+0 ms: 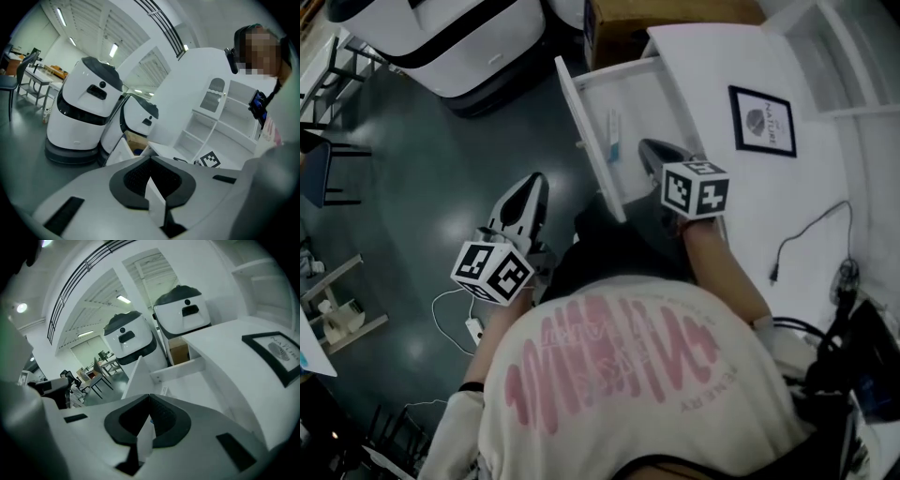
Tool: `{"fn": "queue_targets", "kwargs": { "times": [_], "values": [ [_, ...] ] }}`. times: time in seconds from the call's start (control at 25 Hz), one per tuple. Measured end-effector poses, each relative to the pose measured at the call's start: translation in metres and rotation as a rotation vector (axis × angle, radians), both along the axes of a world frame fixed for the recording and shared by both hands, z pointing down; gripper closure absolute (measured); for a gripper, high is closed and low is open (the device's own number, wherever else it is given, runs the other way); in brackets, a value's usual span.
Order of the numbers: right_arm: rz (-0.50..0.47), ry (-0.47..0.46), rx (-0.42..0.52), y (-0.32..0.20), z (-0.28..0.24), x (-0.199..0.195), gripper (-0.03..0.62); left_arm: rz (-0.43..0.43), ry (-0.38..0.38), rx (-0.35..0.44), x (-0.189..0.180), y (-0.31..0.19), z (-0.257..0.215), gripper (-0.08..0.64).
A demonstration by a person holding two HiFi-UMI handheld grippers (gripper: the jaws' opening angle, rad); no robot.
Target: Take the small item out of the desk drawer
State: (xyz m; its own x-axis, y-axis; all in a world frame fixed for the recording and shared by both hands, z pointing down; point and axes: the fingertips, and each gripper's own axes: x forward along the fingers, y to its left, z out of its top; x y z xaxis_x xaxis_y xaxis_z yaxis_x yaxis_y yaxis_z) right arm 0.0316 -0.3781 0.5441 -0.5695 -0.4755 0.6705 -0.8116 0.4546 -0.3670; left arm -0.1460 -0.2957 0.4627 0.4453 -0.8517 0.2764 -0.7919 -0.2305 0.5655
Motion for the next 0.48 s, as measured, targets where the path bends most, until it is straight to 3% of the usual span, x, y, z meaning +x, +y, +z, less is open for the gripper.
{"fn": "queue_targets", "kwargs": {
  "times": [0.48],
  "values": [
    [-0.029, 0.004, -0.231, -0.036, 0.084, -0.020, 0.574, -0.149, -0.021, -0.137, -0.022, -0.020, 0.059, 0.532]
  ]
}}
